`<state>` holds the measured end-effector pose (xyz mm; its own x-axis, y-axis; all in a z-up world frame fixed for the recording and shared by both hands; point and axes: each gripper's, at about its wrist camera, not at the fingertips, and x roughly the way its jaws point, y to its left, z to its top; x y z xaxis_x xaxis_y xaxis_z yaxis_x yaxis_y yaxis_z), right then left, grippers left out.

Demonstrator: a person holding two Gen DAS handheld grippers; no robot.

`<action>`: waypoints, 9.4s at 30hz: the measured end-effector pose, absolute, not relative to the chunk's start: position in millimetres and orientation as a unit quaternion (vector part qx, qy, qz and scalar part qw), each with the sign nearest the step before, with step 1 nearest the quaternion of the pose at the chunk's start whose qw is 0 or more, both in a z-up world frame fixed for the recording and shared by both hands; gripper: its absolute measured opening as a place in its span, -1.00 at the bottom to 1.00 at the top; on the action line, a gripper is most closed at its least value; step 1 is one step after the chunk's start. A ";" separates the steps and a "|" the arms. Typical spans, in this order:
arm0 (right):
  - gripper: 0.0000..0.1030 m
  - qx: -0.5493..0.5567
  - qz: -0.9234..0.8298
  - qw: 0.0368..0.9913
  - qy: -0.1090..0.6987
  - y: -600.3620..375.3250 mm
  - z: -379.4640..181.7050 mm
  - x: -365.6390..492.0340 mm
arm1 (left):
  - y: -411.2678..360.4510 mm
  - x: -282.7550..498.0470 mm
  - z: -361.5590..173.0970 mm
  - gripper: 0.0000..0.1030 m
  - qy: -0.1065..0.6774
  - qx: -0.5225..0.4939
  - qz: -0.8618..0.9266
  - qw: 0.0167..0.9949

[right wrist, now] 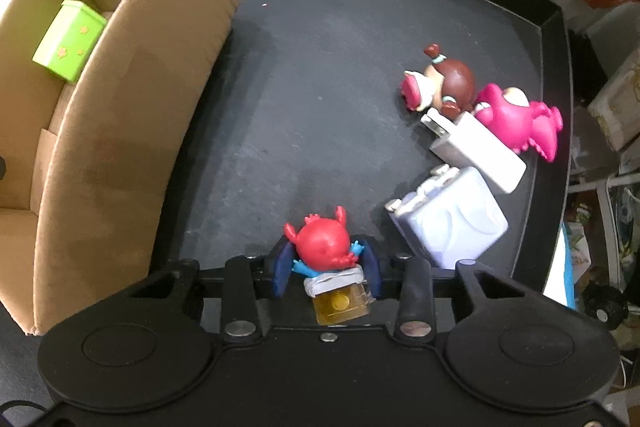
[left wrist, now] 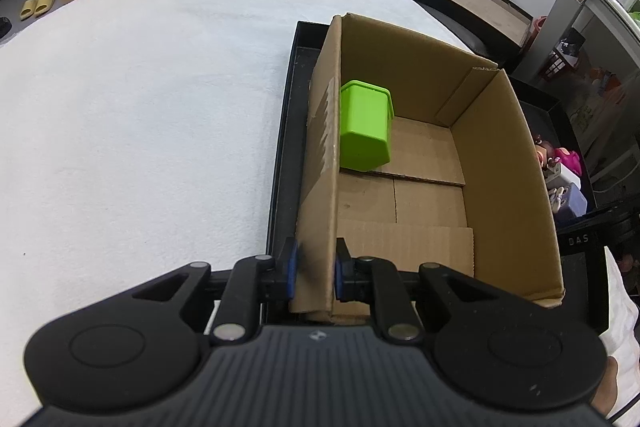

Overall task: Organize rigid objects
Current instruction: 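Grasp the red figure with honey jar with the right tool, then carry the red figure into the box and open the right tool, then move the right tool to the lavender cube and grasp it, then carry the lavender cube into the box and open the right tool, then move the right tool back to the white plug charger and grasp it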

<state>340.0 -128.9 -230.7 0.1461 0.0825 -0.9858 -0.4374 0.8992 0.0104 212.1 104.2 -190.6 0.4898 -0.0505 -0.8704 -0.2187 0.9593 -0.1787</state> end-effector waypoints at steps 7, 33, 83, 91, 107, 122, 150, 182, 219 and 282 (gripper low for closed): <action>-0.29 -0.144 0.177 0.747 0.625 -131.4 -222.5 340.6 | 101.4 212.1 -190.4 -0.71 0.503 -0.130 0.051 0.853; -0.29 -0.057 0.220 0.817 0.531 -102.8 -98.8 329.7 | 91.4 204.5 -181.8 -0.72 0.495 -0.107 0.048 0.861; -0.12 -0.203 0.282 0.795 0.497 10.4 -118.4 344.3 | 102.5 204.5 -191.6 -0.70 0.487 -0.126 0.028 0.864; 0.09 -0.194 0.281 0.806 0.484 -15.1 -94.0 330.8 | 104.7 205.7 -187.5 -0.70 0.492 -0.136 0.038 0.859; 0.21 -0.191 0.231 0.816 0.494 -119.7 -74.8 313.7 | 102.4 216.7 -187.7 -0.70 0.512 -0.143 0.056 0.845; 0.24 -0.195 0.215 0.796 0.531 -171.0 -130.3 335.0 | 97.7 219.1 -192.8 -0.71 0.513 -0.130 0.061 0.846; 0.22 -0.289 0.219 0.755 0.547 -157.1 -209.1 356.1 | 95.2 224.2 -201.2 -0.70 0.513 -0.117 0.061 0.848; -0.16 -0.202 0.211 0.779 0.555 -146.8 -139.0 346.8 | 90.9 224.7 -203.4 -0.70 0.517 -0.106 0.070 0.846; -0.16 -0.139 0.279 0.818 0.483 -55.7 -53.0 324.4 | 92.2 221.4 -204.0 -0.70 0.514 -0.107 0.054 0.849; -0.04 -0.179 0.230 0.806 0.515 -73.8 -97.3 355.7 | 94.7 225.4 -207.7 -0.67 0.518 -0.114 0.048 0.846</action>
<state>355.7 -73.8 -97.3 0.3642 0.1875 -0.9123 -0.5559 0.8297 -0.0514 225.4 94.7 -207.7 0.4589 -0.0375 -0.8877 -0.1984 0.9695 -0.1436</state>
